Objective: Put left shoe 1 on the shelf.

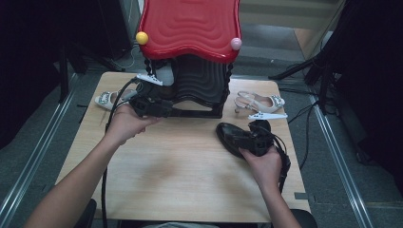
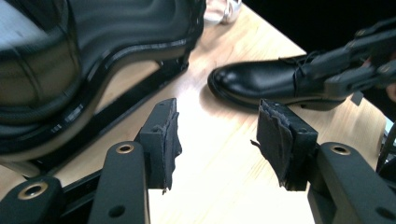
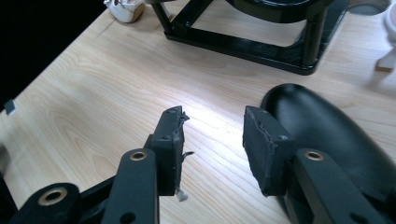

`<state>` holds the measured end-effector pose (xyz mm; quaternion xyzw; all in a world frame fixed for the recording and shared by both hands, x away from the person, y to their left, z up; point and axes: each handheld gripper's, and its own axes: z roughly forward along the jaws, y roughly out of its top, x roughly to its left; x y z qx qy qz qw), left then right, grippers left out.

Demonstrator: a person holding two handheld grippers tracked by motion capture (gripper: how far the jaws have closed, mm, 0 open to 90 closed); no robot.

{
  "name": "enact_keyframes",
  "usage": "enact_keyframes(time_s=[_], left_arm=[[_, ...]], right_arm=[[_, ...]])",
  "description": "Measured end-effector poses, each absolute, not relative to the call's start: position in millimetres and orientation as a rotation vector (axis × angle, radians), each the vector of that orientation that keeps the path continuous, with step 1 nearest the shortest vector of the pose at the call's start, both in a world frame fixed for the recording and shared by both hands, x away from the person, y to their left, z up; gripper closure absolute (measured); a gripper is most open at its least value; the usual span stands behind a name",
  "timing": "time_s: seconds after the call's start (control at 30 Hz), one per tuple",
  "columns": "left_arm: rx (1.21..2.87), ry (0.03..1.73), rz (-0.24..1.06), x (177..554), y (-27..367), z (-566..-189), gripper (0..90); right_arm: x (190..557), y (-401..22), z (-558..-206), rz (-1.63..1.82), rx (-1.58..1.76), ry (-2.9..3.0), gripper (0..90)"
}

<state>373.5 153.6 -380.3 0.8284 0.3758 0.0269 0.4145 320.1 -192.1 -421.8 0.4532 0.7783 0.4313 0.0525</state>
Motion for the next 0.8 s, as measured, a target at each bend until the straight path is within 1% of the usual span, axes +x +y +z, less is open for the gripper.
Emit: enact_keyframes(time_s=[0.07,0.2,0.33,0.37,0.67,0.7,0.8], left_arm=[[2.079,0.948,0.068,373,153,-384,48.7],[2.085,0.955,0.030,370,147,-404,48.4],[2.107,0.954,0.044,367,145,-415,48.2],[2.105,0.951,0.031,365,144,-421,48.2],[2.053,0.971,0.010,359,147,-440,48.1],[2.080,0.973,0.018,358,146,-443,48.1],[2.091,0.966,0.030,357,145,-445,48.1]], right_arm=[[317,-197,-421,1.285,1.349,2.364,61.0],[313,-207,-420,1.266,1.357,2.362,62.8],[308,-216,-420,1.245,1.362,2.355,63.9],[305,-222,-421,1.235,1.369,2.349,64.7],[295,-245,-423,1.186,1.409,2.323,65.1],[292,-249,-424,1.163,1.406,2.323,65.0],[291,-253,-425,1.149,1.416,2.318,65.0]])
